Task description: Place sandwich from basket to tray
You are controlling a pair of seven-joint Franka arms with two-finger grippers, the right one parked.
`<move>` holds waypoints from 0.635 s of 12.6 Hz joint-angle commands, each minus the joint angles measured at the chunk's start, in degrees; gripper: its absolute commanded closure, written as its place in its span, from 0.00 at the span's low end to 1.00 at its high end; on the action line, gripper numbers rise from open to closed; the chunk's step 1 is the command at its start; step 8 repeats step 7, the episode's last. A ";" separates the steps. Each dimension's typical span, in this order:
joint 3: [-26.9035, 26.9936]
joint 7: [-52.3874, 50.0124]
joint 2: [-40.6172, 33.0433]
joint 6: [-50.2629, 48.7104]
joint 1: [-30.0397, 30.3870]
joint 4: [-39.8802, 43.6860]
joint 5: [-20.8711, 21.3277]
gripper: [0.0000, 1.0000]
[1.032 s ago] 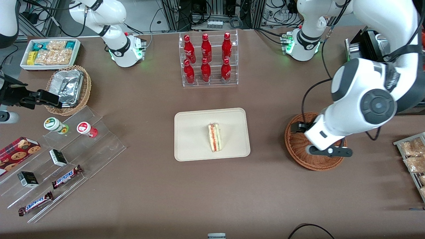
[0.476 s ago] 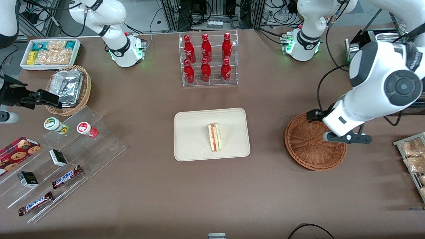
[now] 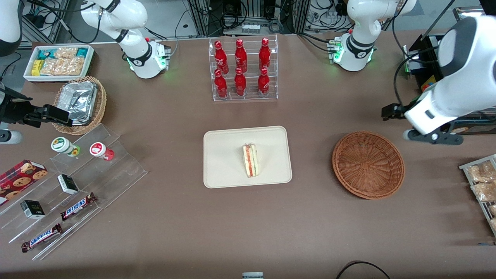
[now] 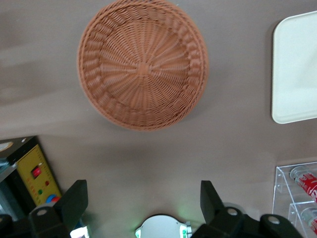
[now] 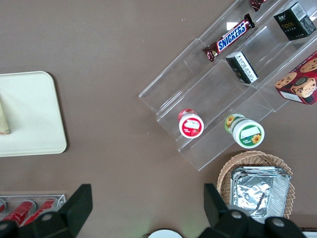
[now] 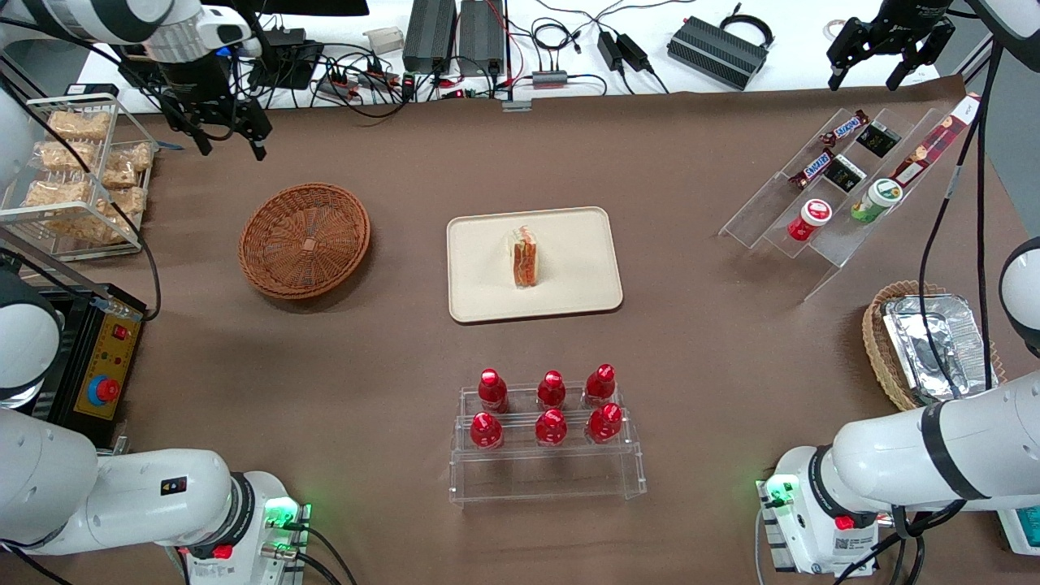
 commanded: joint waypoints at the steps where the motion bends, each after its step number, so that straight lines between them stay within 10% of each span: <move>1: 5.88 2.20 -2.69 -2.20 -3.25 -0.41 -1.00 0.00; 8: 9.60 2.20 -3.22 -6.25 -5.47 3.20 -0.91 0.00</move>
